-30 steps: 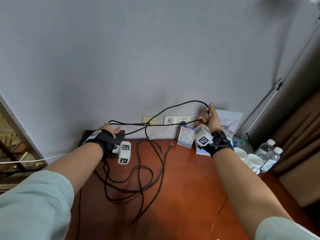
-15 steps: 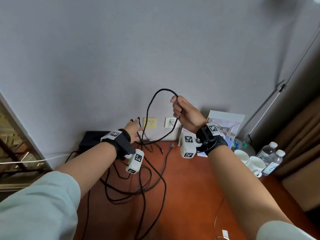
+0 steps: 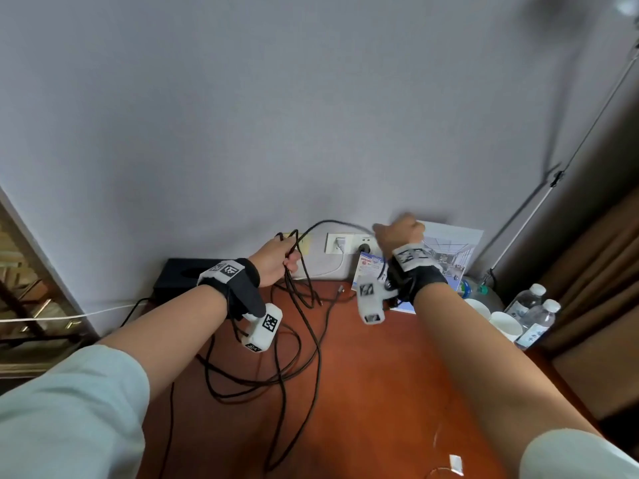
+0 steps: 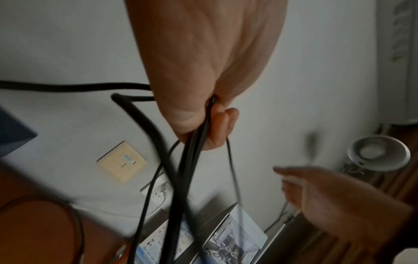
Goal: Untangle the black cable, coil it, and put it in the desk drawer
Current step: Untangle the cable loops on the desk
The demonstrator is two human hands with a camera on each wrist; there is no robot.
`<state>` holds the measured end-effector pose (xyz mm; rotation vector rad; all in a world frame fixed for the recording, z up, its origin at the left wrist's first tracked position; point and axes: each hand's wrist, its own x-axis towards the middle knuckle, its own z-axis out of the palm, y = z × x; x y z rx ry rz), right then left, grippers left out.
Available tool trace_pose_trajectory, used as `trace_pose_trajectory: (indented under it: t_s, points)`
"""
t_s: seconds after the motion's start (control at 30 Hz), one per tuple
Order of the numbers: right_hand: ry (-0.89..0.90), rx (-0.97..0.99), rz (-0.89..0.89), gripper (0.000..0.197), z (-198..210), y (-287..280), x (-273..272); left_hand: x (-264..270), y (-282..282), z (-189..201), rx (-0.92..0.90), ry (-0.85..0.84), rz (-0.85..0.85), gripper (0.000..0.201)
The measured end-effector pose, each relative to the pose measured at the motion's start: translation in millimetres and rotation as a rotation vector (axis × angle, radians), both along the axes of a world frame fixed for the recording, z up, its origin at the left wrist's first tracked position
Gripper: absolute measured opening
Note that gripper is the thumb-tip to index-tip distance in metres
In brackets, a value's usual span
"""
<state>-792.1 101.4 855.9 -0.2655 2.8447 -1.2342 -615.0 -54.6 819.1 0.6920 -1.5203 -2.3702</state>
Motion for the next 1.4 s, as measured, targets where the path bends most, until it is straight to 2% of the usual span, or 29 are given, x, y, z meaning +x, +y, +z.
trace_pose_trajectory:
  t_s: [0.03, 0.07, 0.1, 0.13, 0.17, 0.2, 0.33, 0.4, 0.47, 0.5, 0.57, 0.67, 0.7, 0.73, 0.8, 0.87, 0.93, 1.0, 1.07, 1.13, 1.2, 1.23, 1.3, 1.37, 1.4]
  points:
    - [0.196, 0.013, 0.101, 0.065, 5.1, -4.9, 12.9, -0.2, 3.2, 4.0, -0.043, 0.008, -0.027, 0.028]
    - [0.331, -0.059, 0.316, 0.066, 10.0, -10.9, 25.4, -0.8, 6.4, 7.3, -0.078, 0.015, -0.056, 0.028]
    - [0.337, -0.136, 0.557, 0.059, 12.0, -18.5, 36.2, -1.8, 9.5, 10.6, -0.102, 0.024, -0.086, 0.027]
    - [0.259, -0.15, 0.767, 0.05, 13.2, -24.9, 48.3, -2.7, 13.2, 14.3, -0.124, 0.031, -0.108, 0.026]
    - [0.175, -0.13, 0.903, 0.042, 12.0, -30.2, 56.9, -3.2, 17.1, 18.7, -0.136, 0.037, -0.116, 0.025]
    - [0.154, -0.113, 0.965, 0.036, 11.2, -34.9, 66.5, -3.5, 20.5, 22.6, -0.152, 0.042, -0.108, 0.025]
    - [0.361, -0.06, 0.872, 0.026, 10.1, -45.3, 87.1, 0.0, 25.7, 36.9, -0.181, 0.079, -0.024, 0.033]
    - [0.358, 0.115, 0.856, 0.027, 14.0, -44.6, 83.0, 4.9, 19.0, 38.8, -0.173, 0.074, -0.007, 0.032]
    - [0.295, 0.284, 0.85, 0.042, 20.2, -39.2, 71.3, 11.7, 11.7, 35.3, -0.162, 0.026, -0.083, 0.028]
    - [0.254, 0.226, 0.819, 0.047, 23.0, -34.8, 63.7, 15.5, 7.9, 30.3, -0.163, -0.003, -0.131, 0.025]
    - [0.196, -0.089, 0.665, 0.05, 28.6, -24.2, 46.5, 24.1, -0.8, 17.3, -0.184, -0.053, -0.159, 0.026]
    - [0.193, -0.4, 0.266, 0.048, 27.6, 1.6, 7.3, 40.6, -19.5, 1.4, -0.272, -0.143, -0.056, 0.038]
    - [0.153, -0.445, 0.141, 0.045, 25.0, 13.7, -8.0, 46.1, -27.4, -2.7, -0.302, -0.176, 0.002, 0.038]
    - [0.098, -0.404, 0.052, 0.043, 22.0, 25.9, -19.8, 50.6, -35.1, -6.2, -0.345, -0.219, 0.068, 0.036]
    - [-0.04, -0.177, -0.004, 0.041, 14.1, 39.6, -33.6, 55.5, -43.8, -8.8, -0.461, -0.296, 0.152, 0.026]
    - [-0.036, 0.051, 0.119, 0.042, 9.6, 27.2, -22.1, 50.5, -41.4, -3.8, -0.491, -0.285, 0.113, 0.024]
    - [0.006, 0.184, 0.403, 0.05, 10.0, -1.5, 9.6, 39.4, -27.3, 9.8, -0.436, -0.212, 0.039, 0.028]
    - [-0.085, 0.124, 0.689, 0.058, 15.2, -26.5, 52.7, 27.0, -7.7, 24.8, -0.495, -0.152, -0.008, 0.025]
    - [-0.204, 0.079, 0.856, 0.061, 18.6, -38.4, 85.2, 16.5, 7.6, 35.4, -0.599, -0.115, -0.045, 0.02]
    - [-0.249, 0.021, 0.895, 0.057, 20.5, -41.7, 102.1, 11.2, 12.5, 41.8, -0.634, -0.115, -0.028, 0.021]
    - [-0.222, -0.091, 0.873, 0.049, 19.8, -40.5, 98.4, 9.9, 6.5, 42.7, -0.538, -0.105, 0.02, 0.024]
    - [-0.201, -0.176, 0.822, 0.046, 21.4, -37.3, 92.5, 11.8, 2.2, 41.5, -0.464, -0.094, 0.042, 0.025]
    - [-0.183, -0.416, 0.59, 0.037, 22.6, -25.7, 71.5, 20.0, -10.1, 33.3, -0.352, -0.09, 0.102, 0.027]
    - [-0.118, -0.587, 0.284, 0.036, 20.3, -8.3, 50.0, 29.9, -22.9, 20.2, -0.352, -0.127, 0.169, 0.028]
    - [-0.059, -0.604, 0.141, 0.041, 14.4, 1.1, 38.5, 35.2, -28.3, 14.0, -0.402, -0.159, 0.221, 0.028]
